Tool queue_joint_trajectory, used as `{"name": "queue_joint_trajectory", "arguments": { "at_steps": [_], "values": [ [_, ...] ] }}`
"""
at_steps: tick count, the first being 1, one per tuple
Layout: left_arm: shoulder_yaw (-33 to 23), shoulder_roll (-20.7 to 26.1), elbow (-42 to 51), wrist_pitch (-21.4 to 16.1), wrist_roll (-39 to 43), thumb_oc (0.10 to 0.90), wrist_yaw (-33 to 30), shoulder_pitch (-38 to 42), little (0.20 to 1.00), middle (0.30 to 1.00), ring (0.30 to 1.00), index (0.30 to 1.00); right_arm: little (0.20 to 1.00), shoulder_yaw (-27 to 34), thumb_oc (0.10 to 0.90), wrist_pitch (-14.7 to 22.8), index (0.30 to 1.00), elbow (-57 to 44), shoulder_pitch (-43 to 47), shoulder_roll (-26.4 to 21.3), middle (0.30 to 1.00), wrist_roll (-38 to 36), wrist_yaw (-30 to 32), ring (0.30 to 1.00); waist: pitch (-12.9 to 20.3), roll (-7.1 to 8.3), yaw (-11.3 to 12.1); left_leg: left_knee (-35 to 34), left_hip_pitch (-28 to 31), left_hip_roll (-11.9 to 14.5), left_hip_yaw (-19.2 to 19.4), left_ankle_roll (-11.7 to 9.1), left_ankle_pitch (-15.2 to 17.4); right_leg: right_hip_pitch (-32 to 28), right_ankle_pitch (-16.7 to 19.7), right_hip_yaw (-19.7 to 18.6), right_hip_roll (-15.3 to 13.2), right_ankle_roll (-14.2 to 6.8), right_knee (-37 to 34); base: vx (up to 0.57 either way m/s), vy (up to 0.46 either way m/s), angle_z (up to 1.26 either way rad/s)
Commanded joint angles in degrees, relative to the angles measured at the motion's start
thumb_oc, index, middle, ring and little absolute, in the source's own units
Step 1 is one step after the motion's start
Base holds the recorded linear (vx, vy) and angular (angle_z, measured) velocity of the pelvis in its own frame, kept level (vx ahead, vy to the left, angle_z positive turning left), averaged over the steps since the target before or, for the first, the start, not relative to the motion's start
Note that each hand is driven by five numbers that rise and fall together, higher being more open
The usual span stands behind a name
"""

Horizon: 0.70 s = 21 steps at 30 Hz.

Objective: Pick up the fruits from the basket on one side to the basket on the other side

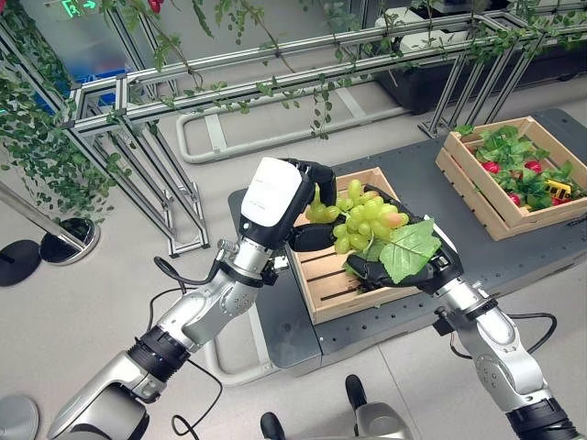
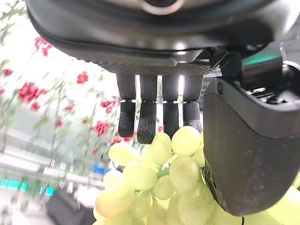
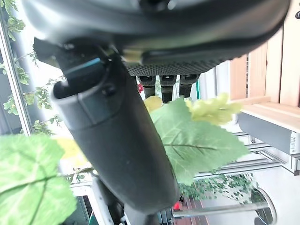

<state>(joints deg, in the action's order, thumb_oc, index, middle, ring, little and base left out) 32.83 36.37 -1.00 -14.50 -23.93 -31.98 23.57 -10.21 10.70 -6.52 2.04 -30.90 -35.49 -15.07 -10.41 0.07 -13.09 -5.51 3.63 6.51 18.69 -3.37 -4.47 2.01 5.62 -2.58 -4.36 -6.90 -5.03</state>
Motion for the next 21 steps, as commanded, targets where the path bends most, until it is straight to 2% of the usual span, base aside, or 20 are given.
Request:
{"name": "queue_joint_trajectory", "arguments": {
  "at_steps": [1,4,5,13,17,21],
  "values": [
    [-2.6,-3.5,4.6,-6.3,5.4,0.4,0.6,3.1,0.3,0.3,0.3,0.3,0.9,0.8,0.8,10.3,0.9,-5.2,5.5,0.7,0.9,1.7,4.8,0.9,6.3,-0.53,1.2,0.5,2.1,0.2,-1.5,1.1,3.9,-0.3,-0.7,1.3,2.2,0.8,0.0,0.0,0.0,0.0],
    [-3.1,-4.9,5.4,-7.1,7.6,0.4,2.6,1.7,0.3,0.3,0.3,0.3,0.9,1.5,0.8,10.2,0.9,-5.6,5.6,1.0,0.9,1.6,5.4,0.9,6.1,-0.58,1.2,0.5,2.2,0.1,-1.6,1.2,4.1,-0.4,-0.7,1.2,2.1,0.8,0.0,0.0,0.0,0.0],
    [-3.0,-5.5,5.9,-7.3,11.4,0.4,4.4,1.4,0.3,0.3,0.3,0.3,0.9,1.5,0.8,10.3,0.9,-6.0,5.6,1.1,0.9,2.2,6.0,0.9,5.9,-0.7,1.2,0.5,2.1,0.1,-1.6,1.2,4.1,-0.3,-0.7,1.2,2.1,0.7,0.0,0.0,0.0,0.0],
    [-3.8,-10.1,8.3,-10.2,26.0,0.4,11.2,-1.6,0.3,0.3,0.3,0.3,0.9,0.2,0.8,9.9,0.9,-5.0,5.9,2.3,0.9,5.5,7.7,0.9,5.4,-0.58,1.9,0.5,2.1,0.0,-2.0,1.4,4.3,-0.3,-0.7,1.5,2.0,0.8,0.0,0.0,0.0,0.0],
    [-4.2,-11.2,10.0,-12.1,27.6,0.4,11.4,-2.3,0.3,0.3,0.3,0.3,0.9,-0.5,0.8,9.5,0.9,-4.2,6.1,2.4,0.9,6.2,8.0,0.9,5.1,-0.37,2.4,0.5,2.1,0.1,-2.4,1.4,4.2,-0.4,-0.6,1.7,1.8,0.8,0.0,0.0,0.0,0.0],
    [-5.4,-12.3,11.5,-13.2,32.6,0.4,12.5,-2.8,0.3,0.3,0.3,0.3,0.9,-1.2,0.8,8.5,0.9,-3.4,6.3,2.0,0.9,6.3,7.5,0.9,5.2,-0.08,2.8,0.5,2.0,0.1,-2.8,1.4,4.1,-0.4,-0.5,1.9,1.8,0.8,0.0,0.0,-0.004,0.01]
  ]
}}
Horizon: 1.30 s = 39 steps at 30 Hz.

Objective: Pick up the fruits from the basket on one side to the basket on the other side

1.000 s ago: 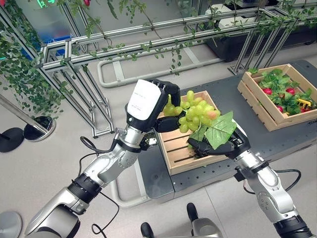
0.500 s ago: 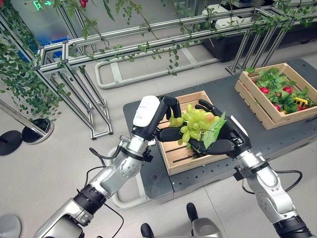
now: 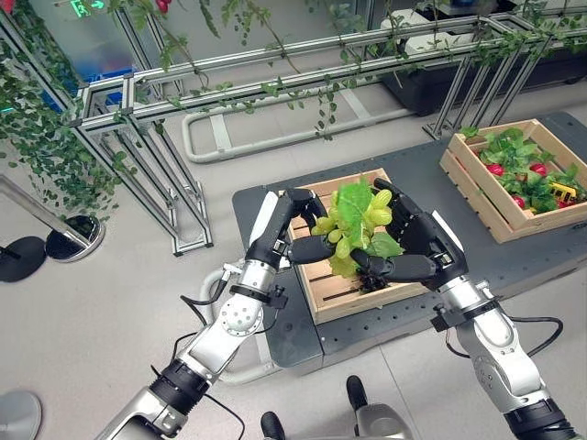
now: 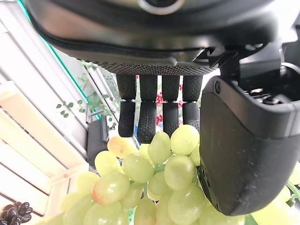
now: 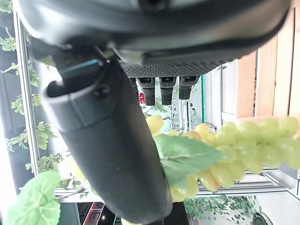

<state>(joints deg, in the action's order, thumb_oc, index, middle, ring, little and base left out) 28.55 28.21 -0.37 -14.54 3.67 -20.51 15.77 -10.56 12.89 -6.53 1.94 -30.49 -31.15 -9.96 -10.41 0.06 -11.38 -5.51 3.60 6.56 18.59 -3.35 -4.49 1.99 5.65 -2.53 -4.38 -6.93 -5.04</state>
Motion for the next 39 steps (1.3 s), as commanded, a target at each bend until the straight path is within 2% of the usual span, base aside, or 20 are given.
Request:
{"name": "queue_joint_trajectory", "arguments": {
  "at_steps": [1,6,10,14,23,26,33,35,39],
  "values": [
    [-1.4,-4.4,11.2,-13.2,6.6,0.4,1.4,4.8,0.3,0.3,0.3,0.3,0.9,-1.0,0.8,6.1,0.9,-3.4,6.3,1.6,0.9,1.8,2.2,0.9,5.2,0.0,1.1,0.5,2.0,0.1,-2.7,1.3,4.2,-0.3,-0.5,1.9,1.8,0.8,0.0,0.0,-0.015,0.04],
    [-3.1,-6.1,11.3,-14.2,16.8,0.4,4.6,3.4,0.3,0.3,0.3,0.3,0.9,-1.4,0.8,4.2,0.9,-2.9,5.9,1.9,0.9,-0.6,-1.3,0.9,5.3,0.42,1.6,0.5,2.2,0.2,-2.9,1.2,4.2,-0.6,-0.4,2.2,1.8,0.9,0.0,0.0,-0.023,0.05],
    [-4.6,-6.7,11.5,-14.9,20.0,0.4,6.9,2.1,0.3,0.3,0.3,0.3,0.9,-1.5,0.8,1.3,0.9,-3.3,5.0,1.6,0.9,-2.0,-6.9,0.9,5.5,0.84,1.9,0.5,2.3,0.4,-3.1,1.2,4.1,-0.8,-0.5,2.4,1.8,1.0,0.0,0.0,0.0,0.0],
    [-5.7,-6.8,11.8,-14.9,22.8,0.4,10.0,1.3,0.3,0.3,0.3,0.3,0.9,-1.6,0.8,0.6,0.9,-3.0,4.0,0.5,0.9,-1.8,-7.8,0.9,5.7,1.33,2.2,0.5,2.4,0.6,-3.2,1.1,4.0,-1.1,-0.5,2.5,1.9,1.0,0.0,0.01,-0.028,0.01],
    [-4.8,-7.8,12.1,-10.1,32.7,0.4,19.6,0.1,0.3,0.3,0.3,0.3,0.9,-1.3,0.8,2.1,0.9,-2.1,3.0,2.0,0.9,-2.1,-7.6,0.9,6.2,1.85,2.4,0.5,2.8,0.9,-3.3,1.3,4.1,-1.4,-0.5,2.1,2.1,0.9,0.0,0.0,-0.008,0.0],
    [-2.7,-8.0,12.8,-8.7,31.7,0.4,21.4,-0.4,0.3,0.3,0.3,0.3,0.9,-1.8,0.8,2.6,0.9,-2.5,2.9,2.8,0.9,-0.9,-6.6,0.9,6.0,1.72,2.3,0.5,2.9,0.9,-3.3,1.4,4.1,-1.4,-0.4,1.8,2.1,0.8,0.0,0.0,0.0,0.0],
    [0.3,-6.6,13.3,-9.6,23.5,0.4,21.8,-0.1,0.3,0.3,0.3,0.3,0.9,-2.3,0.8,3.6,0.9,-3.0,3.8,3.2,0.9,-2.6,-4.5,0.9,5.6,1.4,2.2,0.5,3.1,0.7,-3.1,1.8,4.3,-1.5,-0.5,1.5,2.0,0.6,0.0,0.0,0.0,0.0],
    [0.8,-5.6,13.6,-10.6,18.1,0.4,20.2,0.1,0.3,0.3,0.3,0.3,0.9,-2.2,0.8,3.5,0.9,-3.6,3.7,3.3,0.9,-4.6,-4.6,0.9,5.6,1.26,2.1,0.5,3.1,0.7,-3.0,1.8,4.3,-1.5,-0.5,1.4,1.9,0.6,0.0,0.0,0.0,0.0],
    [0.9,-4.2,13.0,-12.2,12.4,0.4,16.7,0.8,0.3,0.3,0.3,0.3,0.9,-2.2,0.8,3.3,0.9,-4.2,3.5,3.7,0.9,-7.1,-5.1,0.9,5.5,1.06,1.9,0.5,3.1,0.7,-2.9,1.8,4.3,-1.4,-0.4,1.3,1.8,0.5,0.0,0.0,0.0,0.0]
  ]
}}
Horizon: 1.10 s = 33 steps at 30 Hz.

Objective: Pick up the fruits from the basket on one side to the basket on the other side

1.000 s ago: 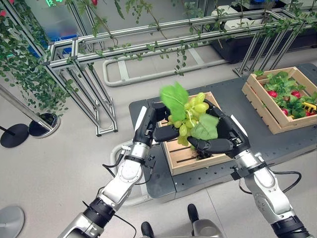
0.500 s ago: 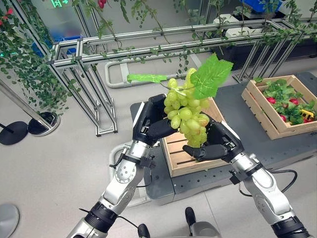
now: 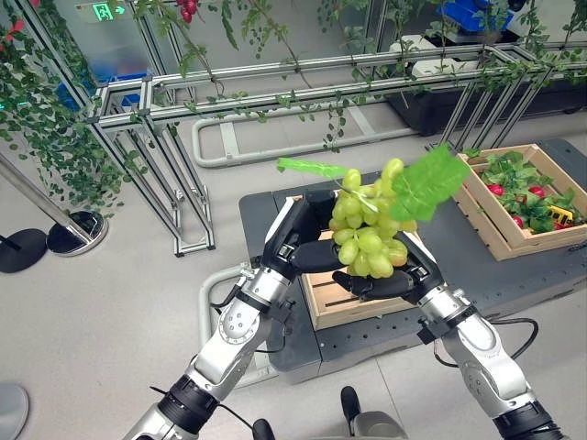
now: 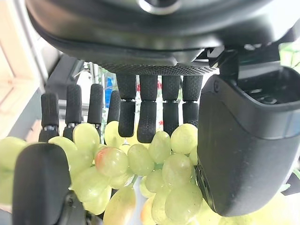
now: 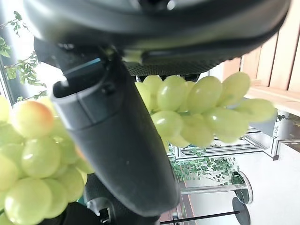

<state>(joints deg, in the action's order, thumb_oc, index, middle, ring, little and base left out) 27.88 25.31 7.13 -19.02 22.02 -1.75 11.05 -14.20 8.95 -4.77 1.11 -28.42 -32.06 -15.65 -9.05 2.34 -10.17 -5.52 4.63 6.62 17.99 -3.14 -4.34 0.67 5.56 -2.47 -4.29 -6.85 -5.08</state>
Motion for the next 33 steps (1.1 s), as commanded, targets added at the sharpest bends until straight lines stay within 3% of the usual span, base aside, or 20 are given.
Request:
{"name": "queue_joint_trajectory", "arguments": {
  "at_steps": [1,3,7,9,10,25,31,32,33],
  "values": [
    [1.4,-1.1,5.5,-8.1,-7.1,0.4,-2.6,5.5,0.3,0.3,0.3,0.3,0.9,1.4,0.8,7.1,0.9,-6.1,4.4,1.6,0.9,-6.2,0.4,0.9,4.2,-1.24,0.7,0.5,2.1,0.7,-2.2,1.5,4.1,-0.1,-0.3,1.2,1.7,0.4,0.1,0.0,0.0,0.0],
    [0.7,0.2,5.4,-11.1,-14.5,0.4,-6.1,5.8,0.3,0.3,0.3,0.3,0.9,1.8,0.8,6.5,0.9,-6.8,4.1,1.1,0.9,-7.6,-0.3,0.9,4.1,-1.37,0.6,0.5,1.9,0.8,-2.2,1.4,3.9,0.0,-0.3,1.2,1.7,0.4,0.1,0.0,0.0,0.0],
    [-0.1,1.5,5.2,-12.1,-15.8,0.4,-7.2,6.3,0.3,0.3,0.3,0.3,0.9,2.3,0.8,6.5,0.9,-7.2,3.3,0.6,0.9,-10.4,-0.9,0.9,4.1,-1.47,0.5,0.5,1.8,0.8,-2.3,1.2,3.8,0.1,-0.2,1.2,1.7,0.4,0.1,0.0,0.0,0.0],
    [-0.3,1.5,5.4,-11.6,-15.1,0.4,-7.1,6.4,0.3,0.3,0.3,0.3,0.465,2.5,0.51,6.3,0.465,-7.2,3.2,0.9,0.465,-12.0,-0.6,0.465,4.2,-1.51,0.4,0.5,1.7,0.8,-2.3,1.2,3.8,0.2,-0.2,1.2,1.8,0.4,0.1,0.0,0.0,0.0],
    [-0.2,1.5,5.4,-11.4,-15.2,0.4,-7.3,6.4,0.3,0.3,0.3,0.3,0.3,2.5,0.4,6.4,0.3,-7.1,3.1,1.2,0.3,-12.4,-0.2,0.3,4.2,-1.55,0.3,0.5,1.7,0.8,-2.4,1.2,3.8,0.1,-0.2,1.2,1.7,0.4,0.1,0.0,0.0,0.0],
    [0.3,1.2,5.1,-12.1,-15.7,0.4,-11.6,6.3,0.3,0.3,0.3,0.3,0.3,1.9,0.4,6.8,0.3,-6.0,2.9,3.2,0.3,-11.5,1.5,0.3,4.1,-1.7,0.3,0.5,1.3,1.2,-2.6,0.9,3.3,0.4,-0.2,1.6,1.8,0.6,0.1,0.0,0.0,0.0],
    [-0.1,0.6,5.8,-11.9,-16.4,0.4,-14.4,6.3,0.3,0.3,0.3,0.3,0.3,1.3,0.4,8.5,0.3,-5.1,3.8,4.1,0.3,-11.7,3.1,0.3,4.3,-1.3,1.2,0.5,0.5,1.0,-5.5,1.0,3.1,0.5,-0.3,0.9,2.6,1.0,0.1,-0.02,-0.038,-0.03],
    [-0.4,0.4,5.7,-11.3,-16.6,0.546,-15.2,6.3,0.519,0.519,0.519,0.519,0.3,1.4,0.4,8.9,0.3,-5.0,4.1,4.3,0.3,-12.1,3.4,0.3,4.3,-1.2,1.4,0.5,0.3,0.7,-6.4,1.1,3.1,0.5,-0.4,0.6,2.8,1.1,0.1,-0.01,-0.021,-0.07],
    [-0.6,0.4,5.6,-11.2,-16.8,0.576,-15.6,6.3,0.564,0.564,0.564,0.564,0.3,1.5,0.4,8.9,0.3,-5.0,4.2,4.4,0.3,-12.1,3.5,0.3,4.3,-1.18,1.6,0.5,0.3,0.6,-6.8,1.2,3.1,0.4,-0.4,0.5,2.9,1.1,0.1,-0.01,-0.011,-0.06]
  ]
}}
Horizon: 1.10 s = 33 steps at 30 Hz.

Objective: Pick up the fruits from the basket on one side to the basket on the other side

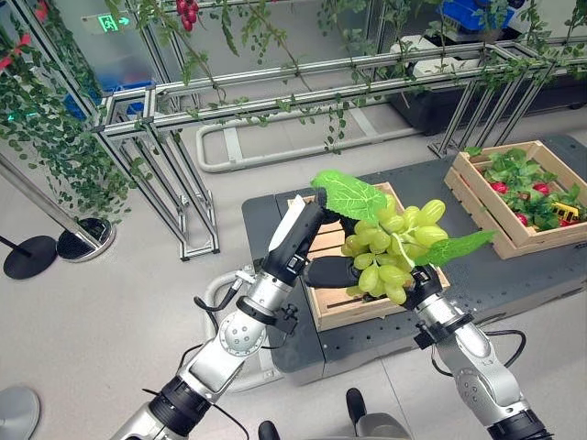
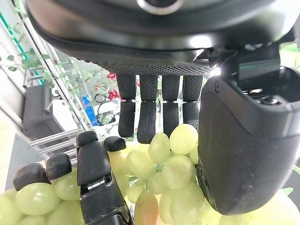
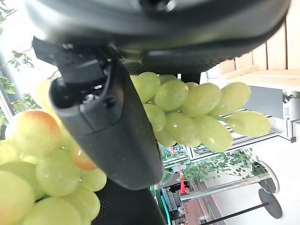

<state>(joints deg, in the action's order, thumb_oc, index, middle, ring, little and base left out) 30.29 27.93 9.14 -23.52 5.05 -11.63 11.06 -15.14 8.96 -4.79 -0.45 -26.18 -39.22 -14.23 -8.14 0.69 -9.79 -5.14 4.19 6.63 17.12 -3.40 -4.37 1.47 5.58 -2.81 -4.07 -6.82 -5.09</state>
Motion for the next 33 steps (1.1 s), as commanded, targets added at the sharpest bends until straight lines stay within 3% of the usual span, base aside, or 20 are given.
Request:
{"name": "queue_joint_trajectory", "arguments": {
  "at_steps": [1,3,8,12,17,22,26,31,33],
  "values": [
    [-3.6,-2.2,3.3,-6.5,-0.7,0.8,-7.1,5.9,0.9,0.9,0.9,0.9,0.3,2.6,0.4,9.1,0.3,-4.8,6.0,2.2,0.3,-5.2,2.3,0.3,3.4,0.51,1.6,0.1,0.6,0.0,-7.2,1.6,3.1,-0.4,-0.4,0.4,2.9,1.2,0.1,-0.01,0.004,-0.06],
    [-4.5,-2.3,3.1,-6.5,-0.7,0.8,-8.0,5.3,0.9,0.9,0.9,0.9,0.3,2.8,0.4,9.0,0.3,-5.1,6.0,2.2,0.3,-4.9,2.7,0.3,3.5,0.5,2.1,0.1,0.4,-0.7,-8.7,1.9,3.1,-0.5,-0.4,-0.2,3.0,1.4,0.1,0.0,0.037,-0.22],
    [-9.9,-1.7,3.5,-7.4,-0.1,0.8,-9.7,1.6,0.9,0.9,0.9,0.9,0.3,2.1,0.4,9.1,0.3,-5.1,6.5,2.4,0.3,-7.5,1.8,0.3,3.0,0.51,5.8,1.0,-0.4,-6.9,-19.1,4.2,4.1,-1.2,0.4,-4.7,3.3,1.7,0.1,-0.01,0.115,-0.54],
    [-13.2,-1.4,3.2,-9.2,-0.7,0.8,-9.3,-0.5,0.9,0.9,0.9,0.9,0.3,2.9,0.4,11.2,0.3,-5.3,6.6,3.5,0.3,-11.4,2.5,0.3,2.8,0.57,6.6,1.7,-0.6,-7.6,-17.8,4.6,4.5,-1.4,0.7,-3.8,2.1,1.3,0.1,-0.08,0.193,-0.72],
    [-16.3,-0.7,2.2,-11.0,1.2,0.8,-7.4,-1.5,0.9,0.9,0.9,0.9,0.3,5.4,0.4,12.9,0.3,-5.3,5.5,5.7,0.3,-12.7,3.7,0.3,2.1,0.23,6.2,2.0,-0.1,-8.9,-15.1,5.4,5.5,-0.1,2.6,-3.9,-0.3,-0.8,0.1,-0.12,0.228,0.02],
    [-19.1,-1.6,2.6,-9.8,12.0,0.8,-0.2,-2.3,0.9,0.9,0.9,0.9,0.3,7.5,0.4,12.7,0.3,-4.5,6.0,7.6,0.3,-15.1,3.2,0.3,0.3,0.0,6.2,2.3,0.4,-10.6,-14.3,6.0,6.0,3.5,6.6,-4.0,-2.5,-3.1,0.5,-0.12,0.178,-0.13],
    [-21.0,-2.1,2.4,-6.7,19.4,0.8,1.4,-2.8,0.9,0.9,0.9,0.9,0.3,7.3,0.4,11.3,0.3,-4.5,7.6,9.0,0.3,-21.0,0.6,0.3,-0.4,0.15,7.7,2.1,0.4,-10.6,-13.8,6.1,5.9,4.9,7.3,-0.2,-3.1,-3.2,2.4,-0.11,0.017,-0.41],
    [-22.4,-4.1,3.7,-2.6,37.5,0.8,9.3,-3.9,0.9,0.9,0.9,0.9,0.3,5.4,0.4,13.3,0.3,-4.2,11.4,10.3,0.3,-22.1,0.8,0.3,0.9,-0.56,11.3,0.1,-0.6,-9.2,-11.3,6.3,4.4,3.7,3.2,9.9,-5.0,-2.3,8.7,-0.15,-0.078,-0.66],
    [-22.0,-4.6,3.9,-2.9,37.2,0.8,8.6,-3.8,0.9,0.9,0.9,0.9,0.3,4.4,0.4,13.9,0.3,-4.4,12.9,11.0,0.3,-22.6,1.2,0.3,1.4,-0.8,12.4,0.1,-1.3,-8.3,-9.2,6.3,4.1,2.2,0.9,14.1,-5.9,-1.9,10.9,-0.13,-0.112,-0.6]
  ]
}}
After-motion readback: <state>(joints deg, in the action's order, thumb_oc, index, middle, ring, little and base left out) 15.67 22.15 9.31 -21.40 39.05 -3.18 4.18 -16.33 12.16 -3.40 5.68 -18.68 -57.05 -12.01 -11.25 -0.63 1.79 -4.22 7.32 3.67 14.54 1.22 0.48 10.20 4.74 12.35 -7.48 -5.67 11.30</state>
